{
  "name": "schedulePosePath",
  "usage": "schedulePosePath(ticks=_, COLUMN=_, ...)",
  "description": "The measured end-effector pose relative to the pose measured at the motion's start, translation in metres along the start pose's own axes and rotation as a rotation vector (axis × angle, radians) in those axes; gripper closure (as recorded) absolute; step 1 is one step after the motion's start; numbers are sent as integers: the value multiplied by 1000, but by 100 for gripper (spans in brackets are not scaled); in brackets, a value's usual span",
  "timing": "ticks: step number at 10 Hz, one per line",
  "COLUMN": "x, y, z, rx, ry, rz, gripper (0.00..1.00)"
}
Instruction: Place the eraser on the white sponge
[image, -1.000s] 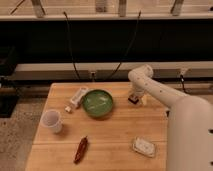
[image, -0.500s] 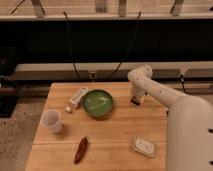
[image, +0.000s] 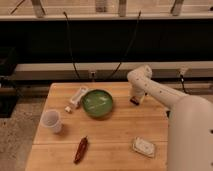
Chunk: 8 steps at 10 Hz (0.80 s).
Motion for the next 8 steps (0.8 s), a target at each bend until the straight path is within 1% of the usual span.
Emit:
schedulePosePath(ticks=1, x=1, y=3, z=-4, rx=-1, ry=5, rz=-2, gripper=91)
schedulePosePath(ticks=2, x=1, y=4, z=-5, rx=-3, ry=8, rz=-4, gripper=97)
schedulePosePath(ticks=3, x=-1, y=2, z=-6, rx=-1, ry=8, rz=-9, gripper=100)
schedulePosePath(ticks=4, x=-2, y=3, z=-8, rx=-1, ry=10, rz=-14, gripper=100)
schedulePosePath(ticks=7, x=-3, y=5, z=-25, rx=7, ry=19, rz=-27, gripper=100)
schedulePosePath(ticks=8, x=-3, y=8, z=-25, rx=3, ry=19, rz=-29, gripper=100)
